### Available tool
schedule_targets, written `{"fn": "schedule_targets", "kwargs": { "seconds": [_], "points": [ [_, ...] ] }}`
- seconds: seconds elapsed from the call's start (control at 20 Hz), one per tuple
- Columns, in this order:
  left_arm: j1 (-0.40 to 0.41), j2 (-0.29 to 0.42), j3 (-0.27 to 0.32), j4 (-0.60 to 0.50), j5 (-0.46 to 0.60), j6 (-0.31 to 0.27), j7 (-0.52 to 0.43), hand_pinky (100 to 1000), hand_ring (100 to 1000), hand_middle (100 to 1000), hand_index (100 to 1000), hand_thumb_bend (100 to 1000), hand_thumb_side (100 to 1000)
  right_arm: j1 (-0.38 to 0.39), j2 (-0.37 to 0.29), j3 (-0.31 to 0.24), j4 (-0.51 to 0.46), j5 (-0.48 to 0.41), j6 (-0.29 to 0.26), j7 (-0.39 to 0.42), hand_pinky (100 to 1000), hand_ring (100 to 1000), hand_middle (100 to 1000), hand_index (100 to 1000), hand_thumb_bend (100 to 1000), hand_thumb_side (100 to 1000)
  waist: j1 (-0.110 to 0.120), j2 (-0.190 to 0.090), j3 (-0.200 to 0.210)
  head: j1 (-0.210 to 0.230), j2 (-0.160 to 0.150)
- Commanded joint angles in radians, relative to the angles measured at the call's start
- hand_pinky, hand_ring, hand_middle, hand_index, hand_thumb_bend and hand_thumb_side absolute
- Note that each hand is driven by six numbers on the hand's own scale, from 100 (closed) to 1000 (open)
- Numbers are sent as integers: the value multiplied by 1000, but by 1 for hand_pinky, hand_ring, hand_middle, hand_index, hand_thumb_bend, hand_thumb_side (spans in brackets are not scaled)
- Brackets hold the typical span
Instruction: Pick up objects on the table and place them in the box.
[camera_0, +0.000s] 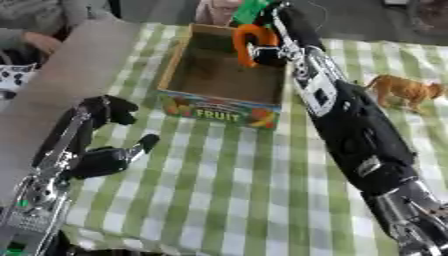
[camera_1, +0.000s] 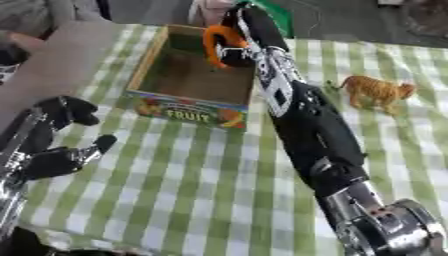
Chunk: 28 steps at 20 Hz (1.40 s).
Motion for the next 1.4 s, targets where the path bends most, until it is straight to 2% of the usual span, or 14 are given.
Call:
{"fn": "schedule_targets", "kwargs": {
  "seconds": [0.05,0.15,0.4,0.65,0.7,0.75,0.85,1.1,1.4],
  "points": [
    [-15,3,-1,-22,1,-2,-3,680,605,472,649,549,162,-18,1,13,8,38,-43,47,786,836,797,896,100,131,3,-16,-3,-1,-9],
    [-14,3,-1,-21,1,-2,-3,680,605,472,649,549,162,-17,0,12,5,46,-64,83,807,863,867,948,121,130,3,-16,-7,0,-8],
    [-10,3,1,-19,0,-1,-2,680,606,471,649,551,162,-17,-7,7,-57,20,-83,146,814,872,904,971,145,182,2,-18,-16,6,-5],
    [-2,4,3,-17,-1,0,1,680,606,471,649,553,163,-19,-25,24,-113,-34,-99,177,806,860,878,962,129,135,4,-25,-33,9,2],
    [0,4,3,-17,-1,0,1,680,606,471,649,553,163,-20,-31,30,-126,-47,-105,185,804,859,861,958,100,163,5,-27,-37,11,3],
    [3,5,4,-16,-2,0,2,680,606,471,649,553,163,-20,-38,37,-140,-61,-112,195,804,858,860,958,128,112,5,-29,-41,12,4],
    [6,5,6,-15,-2,0,3,679,606,471,649,554,162,-21,-56,49,-166,-87,-123,217,803,857,852,958,131,100,6,-33,-49,17,7],
    [21,8,12,-12,-4,1,9,679,606,471,648,557,163,-17,-130,71,-236,-151,-146,277,802,855,853,954,148,100,9,-44,-76,33,14],
    [34,14,20,-10,-8,2,17,679,606,470,648,559,164,12,-239,53,-274,-208,-130,303,803,855,842,952,145,100,10,-50,-109,55,20]
  ]
}}
